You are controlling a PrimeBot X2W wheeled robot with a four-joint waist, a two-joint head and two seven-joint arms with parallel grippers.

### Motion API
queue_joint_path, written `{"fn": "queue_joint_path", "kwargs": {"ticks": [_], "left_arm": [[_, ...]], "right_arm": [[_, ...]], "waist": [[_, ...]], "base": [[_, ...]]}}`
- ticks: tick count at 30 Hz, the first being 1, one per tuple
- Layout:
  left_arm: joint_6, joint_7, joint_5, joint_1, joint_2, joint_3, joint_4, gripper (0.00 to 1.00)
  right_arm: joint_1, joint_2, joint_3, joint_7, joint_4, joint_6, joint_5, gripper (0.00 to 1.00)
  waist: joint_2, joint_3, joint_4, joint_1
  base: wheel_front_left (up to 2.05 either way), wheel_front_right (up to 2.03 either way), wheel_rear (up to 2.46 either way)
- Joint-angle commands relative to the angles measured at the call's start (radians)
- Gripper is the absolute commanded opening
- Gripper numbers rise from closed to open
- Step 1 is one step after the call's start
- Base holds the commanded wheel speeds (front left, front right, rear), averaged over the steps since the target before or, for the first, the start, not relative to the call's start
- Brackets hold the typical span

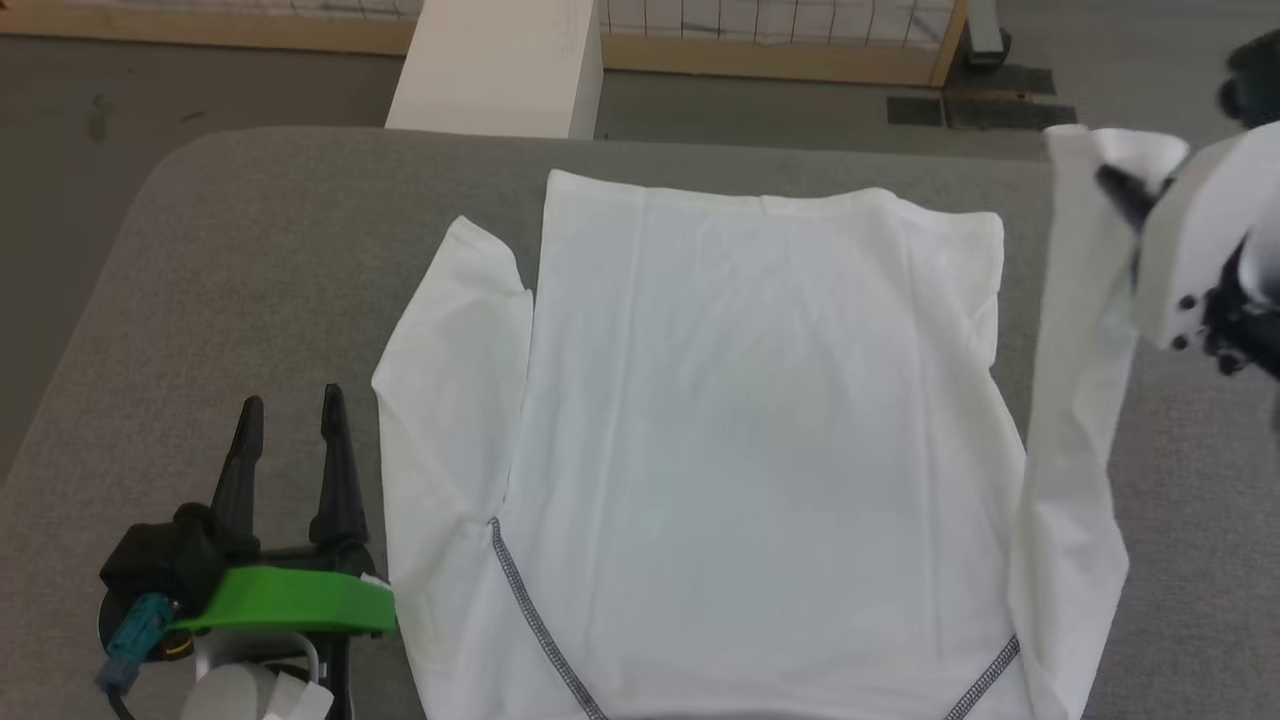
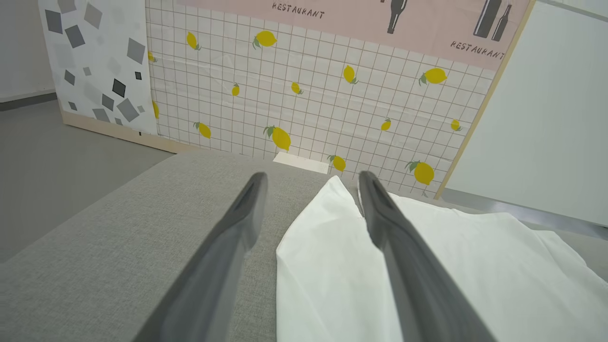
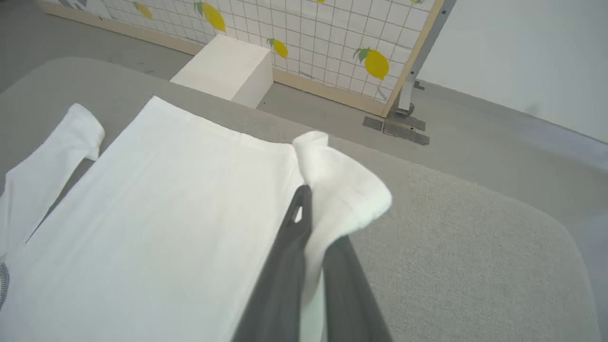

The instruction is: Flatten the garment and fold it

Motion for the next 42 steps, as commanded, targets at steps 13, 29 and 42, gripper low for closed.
{"fn": "queue_joint_path", "kwargs": {"ticks": [13,29,42], "left_arm": [[-0.005,-0.005,-0.010,0.031,-0.005,0.023,-0.006,1.00],[0.006,-0.005,-0.051,-0.015,-0.007,-0.041,0.012,1.00],[0.022,-0.005,-0.066,-0.015,-0.007,-0.064,0.027,1.00]], "right_arm": [[0.065,0.179,0.378,-0.034,0.053,-0.002,0.089,0.00],[-0.040,0.326,0.612,-0.266,0.468,-0.002,0.089,0.00],[-0.066,0.329,0.784,-0.339,0.567,-0.002,0.242,1.00]], "waist": [[0.0096,-0.033,0.078,0.0001],[0.0096,0.084,0.195,0.0001],[0.0096,0.088,0.206,0.0001]], "base": [[0.00,0.00,0.00],[0.00,0.00,0.00],[0.00,0.00,0.00]]}}
